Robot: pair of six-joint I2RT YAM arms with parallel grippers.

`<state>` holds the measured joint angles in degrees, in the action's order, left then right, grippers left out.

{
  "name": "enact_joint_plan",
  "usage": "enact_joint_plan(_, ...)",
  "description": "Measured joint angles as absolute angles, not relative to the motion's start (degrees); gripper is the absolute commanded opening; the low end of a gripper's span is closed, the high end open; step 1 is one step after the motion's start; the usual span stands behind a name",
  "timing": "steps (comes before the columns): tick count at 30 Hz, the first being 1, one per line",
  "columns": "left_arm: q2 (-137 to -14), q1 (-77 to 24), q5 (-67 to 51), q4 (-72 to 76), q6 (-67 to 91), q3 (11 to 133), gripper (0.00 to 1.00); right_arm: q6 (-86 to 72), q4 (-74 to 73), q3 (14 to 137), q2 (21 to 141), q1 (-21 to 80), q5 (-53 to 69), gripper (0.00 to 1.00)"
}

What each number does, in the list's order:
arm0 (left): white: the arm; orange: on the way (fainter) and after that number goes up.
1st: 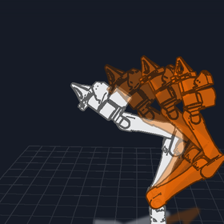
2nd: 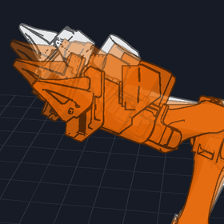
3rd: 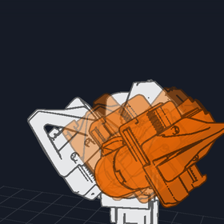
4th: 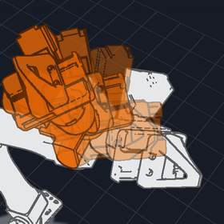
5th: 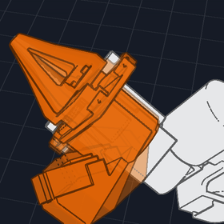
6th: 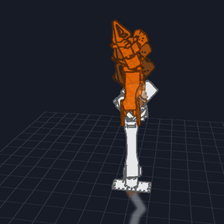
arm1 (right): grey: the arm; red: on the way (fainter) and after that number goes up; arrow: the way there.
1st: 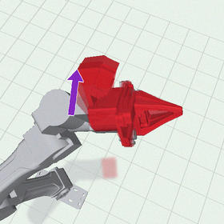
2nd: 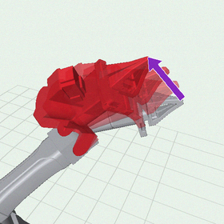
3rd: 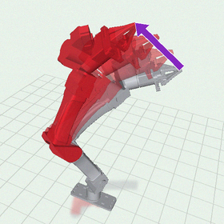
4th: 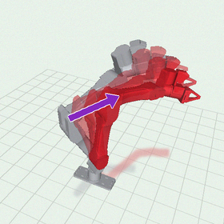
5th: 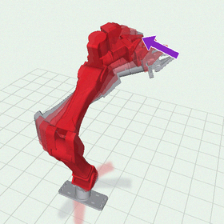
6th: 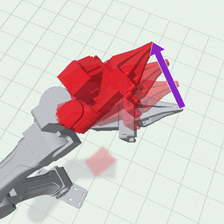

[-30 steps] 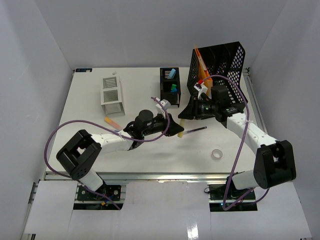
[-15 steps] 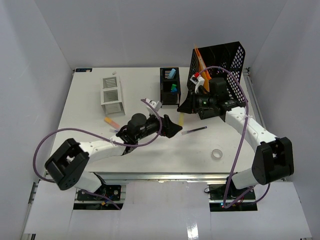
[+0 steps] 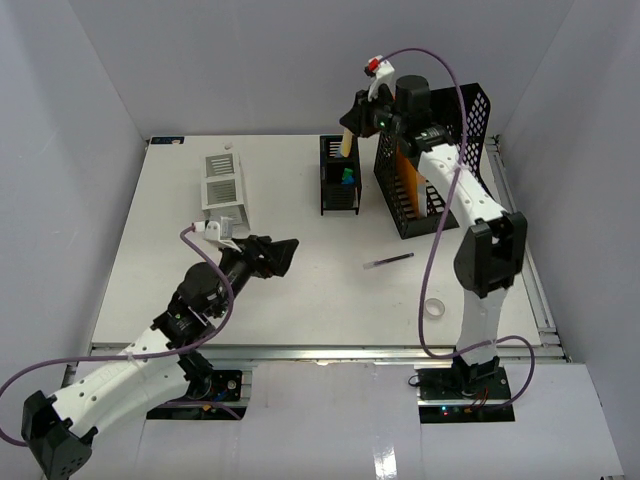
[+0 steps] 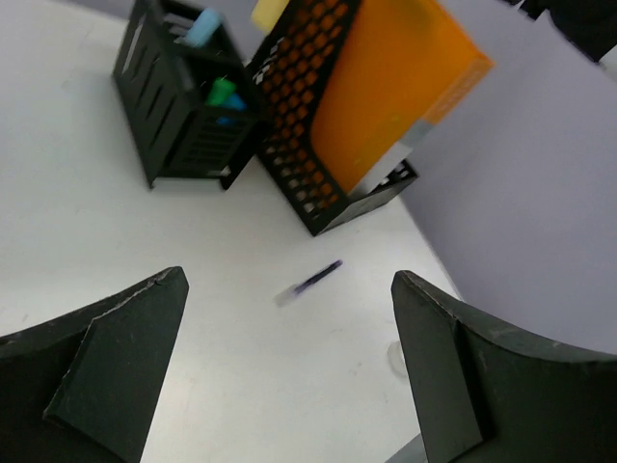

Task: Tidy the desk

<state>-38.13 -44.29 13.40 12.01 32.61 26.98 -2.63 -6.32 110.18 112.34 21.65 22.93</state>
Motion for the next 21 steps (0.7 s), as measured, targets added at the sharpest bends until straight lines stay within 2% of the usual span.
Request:
enact_joint_plan(3, -35.7, -44.0, 16.3, 5.3, 36.1, 25.3, 0.98, -1.1, -3.3, 118.0, 120.8, 22.1, 18.7, 0.08)
enact_joint_plan(8, -31.5, -44.0, 19.3, -3.3, 41.4, 21.7, 0.98, 0.7, 0.8, 119.7, 127.7, 23.2, 14.1, 0.08)
enact_joint_plan(21, -28.3, -44.0, 24.8, -8.3, 47.3, 19.8, 0.98, 1.2, 9.8, 121.8, 131.0, 24.7, 11.7, 0.08)
